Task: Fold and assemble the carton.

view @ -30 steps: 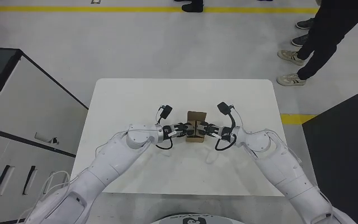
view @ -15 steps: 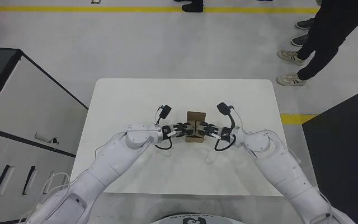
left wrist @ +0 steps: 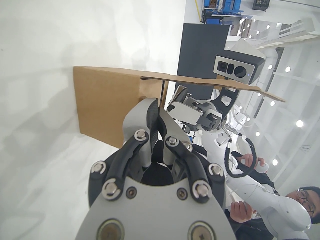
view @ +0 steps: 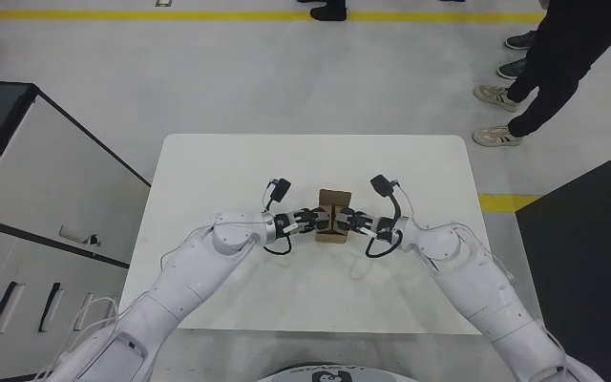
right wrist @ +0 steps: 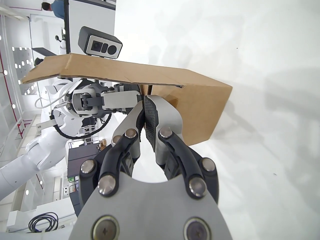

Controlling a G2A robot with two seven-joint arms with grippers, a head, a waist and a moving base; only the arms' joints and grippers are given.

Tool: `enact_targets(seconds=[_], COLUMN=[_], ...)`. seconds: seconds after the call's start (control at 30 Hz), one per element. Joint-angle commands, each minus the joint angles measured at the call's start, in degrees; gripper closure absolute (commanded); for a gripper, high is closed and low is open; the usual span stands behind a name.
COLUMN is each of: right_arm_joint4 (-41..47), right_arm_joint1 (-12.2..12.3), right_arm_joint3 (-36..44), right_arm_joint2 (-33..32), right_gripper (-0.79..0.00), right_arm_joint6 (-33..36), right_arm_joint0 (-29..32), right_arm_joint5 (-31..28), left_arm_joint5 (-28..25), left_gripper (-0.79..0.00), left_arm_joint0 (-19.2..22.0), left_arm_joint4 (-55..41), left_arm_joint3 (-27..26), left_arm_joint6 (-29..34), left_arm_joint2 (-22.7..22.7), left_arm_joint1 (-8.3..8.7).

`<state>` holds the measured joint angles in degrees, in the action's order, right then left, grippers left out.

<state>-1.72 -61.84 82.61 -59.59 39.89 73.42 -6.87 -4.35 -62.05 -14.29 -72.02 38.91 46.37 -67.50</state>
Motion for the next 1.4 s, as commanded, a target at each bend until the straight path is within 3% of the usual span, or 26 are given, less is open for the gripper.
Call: enact_targets(seconds=[0.0,0.13,0.17,0.2,0.23,0.27,0.37,0.53,0.9,1.37], right_arm_joint4=[0.85,3.57,4.47,5.51,6.68,8.18,11.62,11.69,20.02,22.73], right_arm_joint1=[0.16,0.66,0.82,0.97,1.13,1.30,1.88,1.94,2.31,-1.68], right_arm_joint3=[0.48,1.59,1.85,2.09,2.30,2.58,2.99,3.02,2.14,-12.30], right_arm_joint2=[-0.89,-3.55,-4.36,-5.20,-6.05,-6.91,-9.48,-9.72,-15.24,-3.44], right_gripper=[0.000,-0.022,-0.231,-0.428,-0.634,-0.785,-0.785,-0.785,-0.785,-0.785], right_arm_joint6=[0.17,1.00,1.46,1.95,2.60,3.64,7.61,7.87,5.52,2.51], right_arm_joint0=[0.57,2.26,2.75,3.25,3.79,4.32,5.72,5.84,7.09,-7.48], right_arm_joint5=[-0.69,-2.36,-2.91,-3.48,-4.11,-5.01,-7.62,-7.72,-10.57,-12.23], left_arm_joint5=[-0.84,-1.84,-2.10,-2.27,-2.31,-2.26,-1.58,0.48,-0.13,-1.74], left_gripper=[0.000,0.000,0.000,-0.311,-0.680,-0.785,-0.785,-0.785,-0.785,-0.785], left_arm_joint0=[-0.66,-2.36,-2.88,-3.40,-3.92,-4.34,-5.67,-7.89,-10.40,-9.41], left_arm_joint4=[-0.19,0.13,0.21,0.07,0.06,0.29,1.52,4.19,3.65,2.48], left_arm_joint3=[-0.96,-3.82,-4.83,-5.92,-6.98,-8.39,-12.57,-16.57,-14.96,-10.74], left_arm_joint6=[0.64,1.94,2.45,3.08,3.49,3.96,4.92,6.01,8.41,5.89], left_arm_joint2=[0.96,3.15,3.70,4.25,4.87,5.39,6.89,8.80,7.99,4.35], left_arm_joint1=[0.27,1.02,1.24,1.44,1.65,1.85,2.45,3.32,3.43,1.97])
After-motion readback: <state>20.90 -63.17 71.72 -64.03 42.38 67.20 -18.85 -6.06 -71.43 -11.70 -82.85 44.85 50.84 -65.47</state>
